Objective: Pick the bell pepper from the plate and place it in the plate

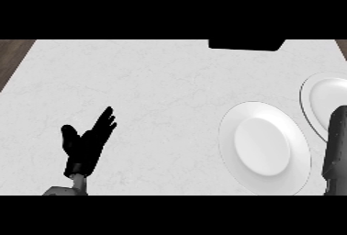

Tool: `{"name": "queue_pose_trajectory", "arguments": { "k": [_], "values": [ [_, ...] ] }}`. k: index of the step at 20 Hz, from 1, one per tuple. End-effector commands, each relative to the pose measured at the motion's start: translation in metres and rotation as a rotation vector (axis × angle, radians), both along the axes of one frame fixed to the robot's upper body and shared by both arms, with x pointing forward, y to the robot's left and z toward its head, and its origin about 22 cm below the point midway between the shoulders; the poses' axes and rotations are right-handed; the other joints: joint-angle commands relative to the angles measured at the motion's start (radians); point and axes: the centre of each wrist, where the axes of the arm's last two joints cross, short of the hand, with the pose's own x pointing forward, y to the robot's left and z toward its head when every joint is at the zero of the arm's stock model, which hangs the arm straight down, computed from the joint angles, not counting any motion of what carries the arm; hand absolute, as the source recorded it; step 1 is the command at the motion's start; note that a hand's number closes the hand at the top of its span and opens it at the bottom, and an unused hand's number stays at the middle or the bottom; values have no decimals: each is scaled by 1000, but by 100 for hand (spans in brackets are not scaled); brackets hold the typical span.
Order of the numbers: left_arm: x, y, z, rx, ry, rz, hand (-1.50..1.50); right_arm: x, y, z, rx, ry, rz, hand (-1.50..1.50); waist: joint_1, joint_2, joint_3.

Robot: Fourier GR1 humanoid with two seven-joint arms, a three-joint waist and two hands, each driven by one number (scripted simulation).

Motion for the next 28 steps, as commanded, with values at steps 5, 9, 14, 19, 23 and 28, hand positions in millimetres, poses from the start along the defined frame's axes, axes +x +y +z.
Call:
{"name": "queue_pose_trajectory", "arguments": {
  "k": [5, 9, 14, 19, 23, 28],
  "values": [
    [-2, 12, -7, -9, 43, 36, 0, -12, -28, -27, 53, -206, -126, 150, -29, -10, -3],
    [-13, 7, -20, -2, 51, 37, 0, -36, -53, -57, 47, -204, -144, 150, -39, -13, -3],
    [-13, -3, -15, 1, 48, 31, 0, -30, -63, -74, 468, -96, -187, -150, -45, -16, 0],
    [-11, 14, -18, -7, 60, 34, 0, -35, -81, -84, 438, -158, -88, -150, -42, -14, 0],
    [-25, 16, -29, -2, 45, 54, 0, -33, -66, -93, 318, -253, -7, -150, -49, -20, -1],
    [-15, 20, -25, 1, 51, 59, 0, -24, -64, -72, 153, -437, -14, -150, -49, -18, -1]
  ]
}}
